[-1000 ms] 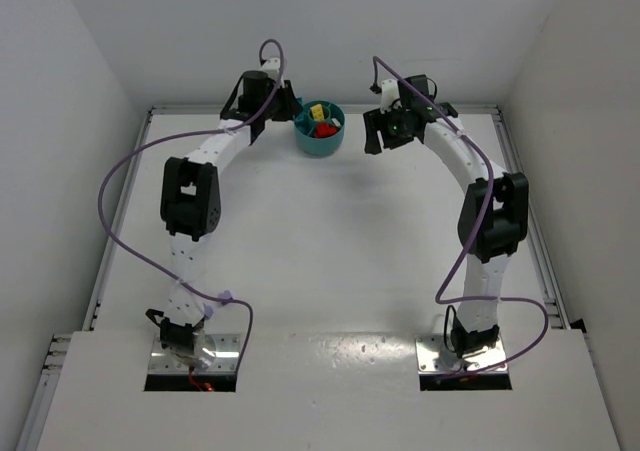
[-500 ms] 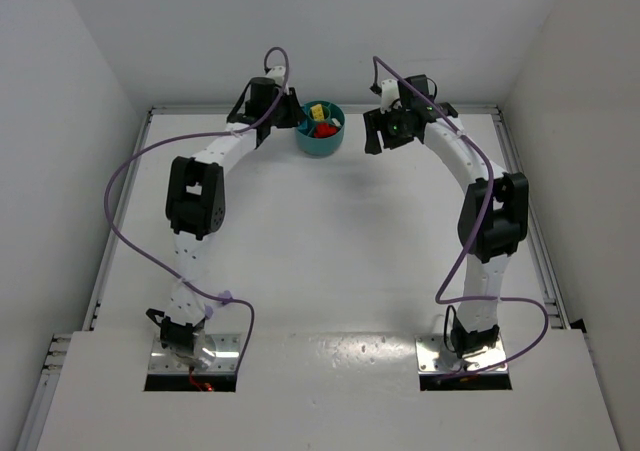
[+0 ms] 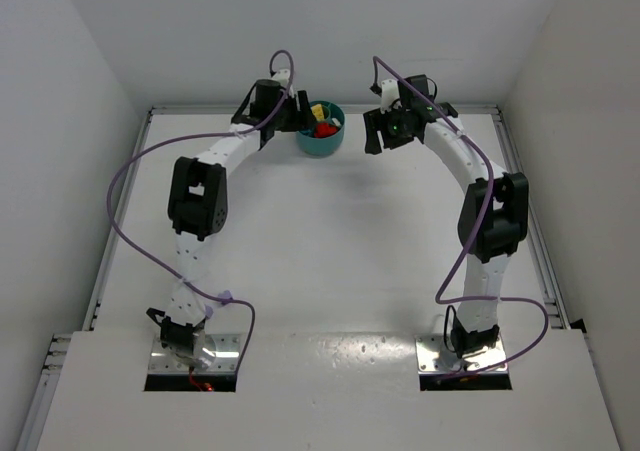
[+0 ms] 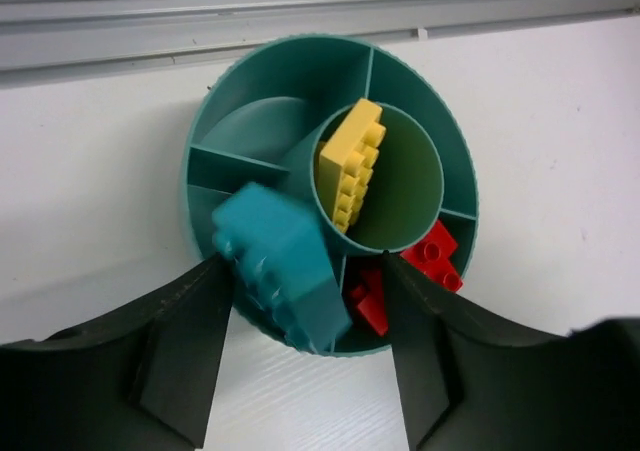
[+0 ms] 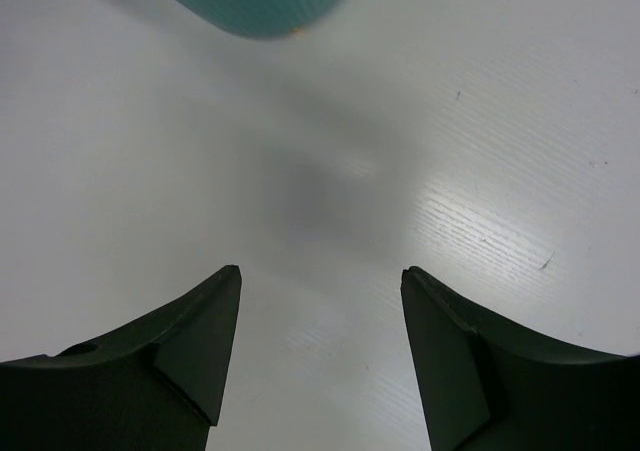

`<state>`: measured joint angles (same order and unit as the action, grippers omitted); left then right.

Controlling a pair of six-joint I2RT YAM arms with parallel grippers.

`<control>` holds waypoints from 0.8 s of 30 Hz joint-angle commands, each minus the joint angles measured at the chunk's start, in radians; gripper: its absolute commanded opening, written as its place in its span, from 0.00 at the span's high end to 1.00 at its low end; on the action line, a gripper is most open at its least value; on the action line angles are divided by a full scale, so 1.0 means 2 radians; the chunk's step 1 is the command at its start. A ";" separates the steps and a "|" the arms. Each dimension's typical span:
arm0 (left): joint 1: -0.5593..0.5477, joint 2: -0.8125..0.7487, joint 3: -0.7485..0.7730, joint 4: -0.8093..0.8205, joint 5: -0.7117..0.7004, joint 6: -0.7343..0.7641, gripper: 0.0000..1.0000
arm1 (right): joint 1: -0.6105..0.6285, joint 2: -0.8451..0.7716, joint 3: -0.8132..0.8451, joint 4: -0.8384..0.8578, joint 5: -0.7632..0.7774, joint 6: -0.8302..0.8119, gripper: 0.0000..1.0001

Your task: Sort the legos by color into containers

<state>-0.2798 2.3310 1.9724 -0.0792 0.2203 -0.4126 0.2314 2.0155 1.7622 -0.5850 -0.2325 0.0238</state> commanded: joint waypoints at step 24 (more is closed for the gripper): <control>0.058 -0.042 0.064 -0.019 0.077 0.006 0.29 | -0.003 -0.030 -0.004 0.013 -0.003 0.005 0.34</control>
<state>-0.2050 2.2200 1.9995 -0.0292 0.4217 -0.4255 0.2302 2.0151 1.7576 -0.5838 -0.2348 0.0238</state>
